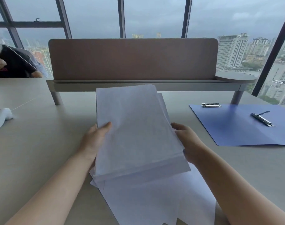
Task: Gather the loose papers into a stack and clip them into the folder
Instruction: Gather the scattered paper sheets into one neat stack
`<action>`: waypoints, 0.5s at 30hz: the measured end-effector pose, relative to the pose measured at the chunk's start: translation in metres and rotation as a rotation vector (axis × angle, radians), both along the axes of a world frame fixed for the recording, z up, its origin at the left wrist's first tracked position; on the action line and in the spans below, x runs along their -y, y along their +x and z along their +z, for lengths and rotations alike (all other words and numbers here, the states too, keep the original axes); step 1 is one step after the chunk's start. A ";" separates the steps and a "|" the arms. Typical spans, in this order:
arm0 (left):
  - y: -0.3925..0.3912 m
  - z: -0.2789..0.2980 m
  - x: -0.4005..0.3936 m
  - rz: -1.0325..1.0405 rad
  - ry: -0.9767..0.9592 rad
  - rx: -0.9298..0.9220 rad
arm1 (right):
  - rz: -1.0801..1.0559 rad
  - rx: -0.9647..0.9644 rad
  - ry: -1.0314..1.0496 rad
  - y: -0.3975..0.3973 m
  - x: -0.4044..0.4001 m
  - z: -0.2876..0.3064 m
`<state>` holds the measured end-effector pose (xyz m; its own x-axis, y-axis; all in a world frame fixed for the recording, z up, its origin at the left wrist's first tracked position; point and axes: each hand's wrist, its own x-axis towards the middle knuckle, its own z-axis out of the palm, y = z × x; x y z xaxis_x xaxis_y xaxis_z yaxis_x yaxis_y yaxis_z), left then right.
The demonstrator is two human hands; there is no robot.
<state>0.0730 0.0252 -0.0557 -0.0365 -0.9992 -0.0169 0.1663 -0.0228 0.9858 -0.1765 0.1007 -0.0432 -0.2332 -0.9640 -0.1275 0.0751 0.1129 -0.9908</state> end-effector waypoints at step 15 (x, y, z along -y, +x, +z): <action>0.002 0.003 0.003 0.016 -0.142 0.047 | 0.092 0.061 0.000 0.004 -0.003 0.008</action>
<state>0.0751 0.0218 -0.0530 -0.0233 -0.9921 0.1232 0.1193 0.1196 0.9856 -0.1723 0.1039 -0.0347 -0.1356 -0.9810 -0.1385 0.1247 0.1218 -0.9847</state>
